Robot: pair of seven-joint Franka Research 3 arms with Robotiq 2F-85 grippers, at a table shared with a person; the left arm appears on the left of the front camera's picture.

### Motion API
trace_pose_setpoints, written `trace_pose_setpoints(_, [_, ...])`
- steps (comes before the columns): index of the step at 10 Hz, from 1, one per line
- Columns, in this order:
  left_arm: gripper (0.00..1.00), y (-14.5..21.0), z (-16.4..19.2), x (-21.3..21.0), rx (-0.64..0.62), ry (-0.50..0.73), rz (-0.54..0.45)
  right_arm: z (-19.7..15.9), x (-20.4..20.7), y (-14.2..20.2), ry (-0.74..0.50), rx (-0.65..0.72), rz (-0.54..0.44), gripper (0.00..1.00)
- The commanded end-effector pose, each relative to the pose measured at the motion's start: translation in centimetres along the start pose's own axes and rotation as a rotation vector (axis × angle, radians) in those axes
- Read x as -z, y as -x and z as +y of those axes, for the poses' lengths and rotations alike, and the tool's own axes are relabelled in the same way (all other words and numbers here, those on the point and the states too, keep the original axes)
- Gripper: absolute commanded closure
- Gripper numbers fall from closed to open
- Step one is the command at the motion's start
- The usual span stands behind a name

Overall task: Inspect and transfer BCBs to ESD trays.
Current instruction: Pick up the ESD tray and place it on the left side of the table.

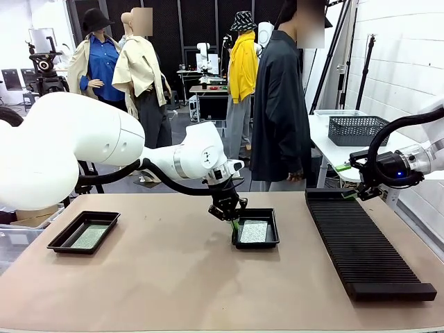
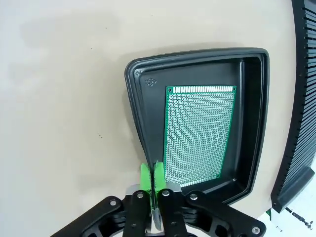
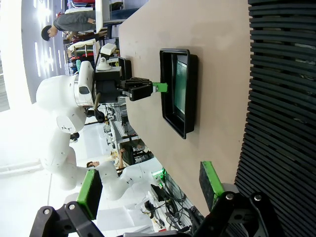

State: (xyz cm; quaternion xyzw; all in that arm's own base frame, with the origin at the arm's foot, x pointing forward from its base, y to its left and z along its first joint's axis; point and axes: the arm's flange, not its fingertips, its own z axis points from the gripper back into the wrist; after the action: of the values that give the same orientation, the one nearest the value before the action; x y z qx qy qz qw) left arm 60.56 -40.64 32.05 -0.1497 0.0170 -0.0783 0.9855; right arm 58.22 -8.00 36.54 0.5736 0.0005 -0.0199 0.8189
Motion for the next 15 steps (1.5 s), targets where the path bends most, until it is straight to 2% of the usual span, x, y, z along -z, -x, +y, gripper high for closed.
trace_pose_setpoints(1, [1.0,0.3,0.3,-0.5,0.017,0.002,0.017,0.3,0.2,0.1,0.005,0.008,0.0,0.0])
trace_pose_setpoints(10, [1.0,3.2,6.8,-1.7,0.048,-0.02,0.053,0.3,0.2,0.1,0.005,0.008,0.0,0.0])
trace_pose_setpoints(15, [1.0,5.2,10.7,-2.8,-0.022,-0.047,0.025,0.3,0.2,0.1,0.005,0.008,0.0,0.0])
